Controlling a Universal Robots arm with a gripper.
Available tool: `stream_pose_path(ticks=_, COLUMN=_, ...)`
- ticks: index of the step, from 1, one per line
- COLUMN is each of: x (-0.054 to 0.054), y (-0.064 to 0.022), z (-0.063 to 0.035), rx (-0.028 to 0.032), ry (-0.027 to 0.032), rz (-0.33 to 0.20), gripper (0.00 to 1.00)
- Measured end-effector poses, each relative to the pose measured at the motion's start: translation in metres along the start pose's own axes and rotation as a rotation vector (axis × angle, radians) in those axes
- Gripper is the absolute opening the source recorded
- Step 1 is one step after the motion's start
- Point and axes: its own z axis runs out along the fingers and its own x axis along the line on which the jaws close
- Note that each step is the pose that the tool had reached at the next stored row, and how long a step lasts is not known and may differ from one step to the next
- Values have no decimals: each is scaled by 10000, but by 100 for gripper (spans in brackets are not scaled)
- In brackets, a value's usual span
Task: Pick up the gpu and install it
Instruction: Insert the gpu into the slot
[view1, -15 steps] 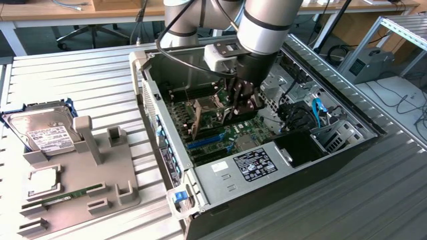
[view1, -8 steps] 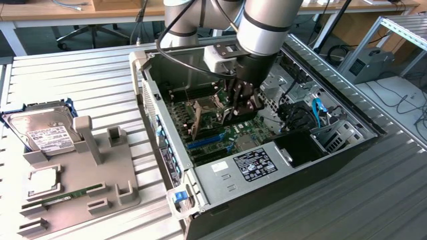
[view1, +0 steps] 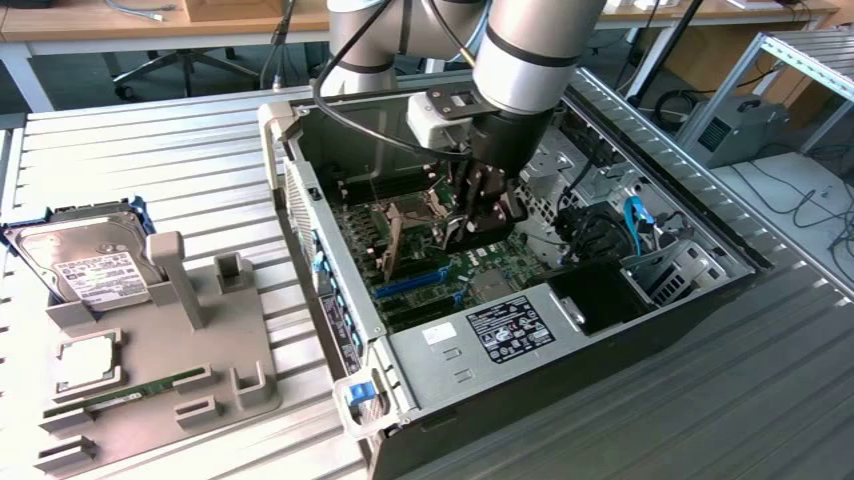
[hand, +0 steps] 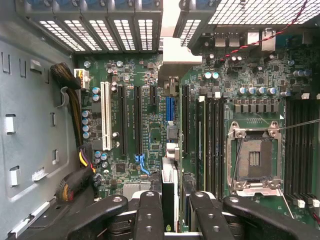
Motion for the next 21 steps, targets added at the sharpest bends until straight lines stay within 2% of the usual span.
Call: stream_pose_path(ticks=21, x=4, y=0, z=55, rx=0, ry=-1, rz=0, gripper=26)
